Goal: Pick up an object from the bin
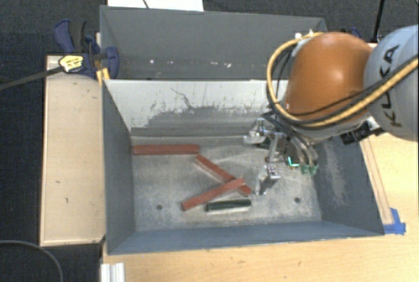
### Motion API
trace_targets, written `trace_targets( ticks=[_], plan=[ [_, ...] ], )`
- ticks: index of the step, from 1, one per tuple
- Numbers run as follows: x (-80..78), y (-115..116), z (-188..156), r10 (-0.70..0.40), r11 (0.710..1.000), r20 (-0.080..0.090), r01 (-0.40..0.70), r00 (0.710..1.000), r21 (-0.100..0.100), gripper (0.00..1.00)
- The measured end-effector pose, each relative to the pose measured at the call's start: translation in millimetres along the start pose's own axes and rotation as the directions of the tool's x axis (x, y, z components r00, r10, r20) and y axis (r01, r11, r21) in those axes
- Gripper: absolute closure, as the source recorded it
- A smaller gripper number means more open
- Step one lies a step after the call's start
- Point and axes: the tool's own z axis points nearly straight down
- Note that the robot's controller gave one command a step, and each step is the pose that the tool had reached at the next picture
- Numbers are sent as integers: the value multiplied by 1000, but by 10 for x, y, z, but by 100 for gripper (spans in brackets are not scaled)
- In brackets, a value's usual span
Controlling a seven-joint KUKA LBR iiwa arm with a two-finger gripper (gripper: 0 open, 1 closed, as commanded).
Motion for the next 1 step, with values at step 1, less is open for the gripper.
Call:
trace_targets(
  ticks=[1],
  plan=[
    [-16, -3, -41, 2, 1000, 8, -2, 1000, -1, 0]
  ],
)
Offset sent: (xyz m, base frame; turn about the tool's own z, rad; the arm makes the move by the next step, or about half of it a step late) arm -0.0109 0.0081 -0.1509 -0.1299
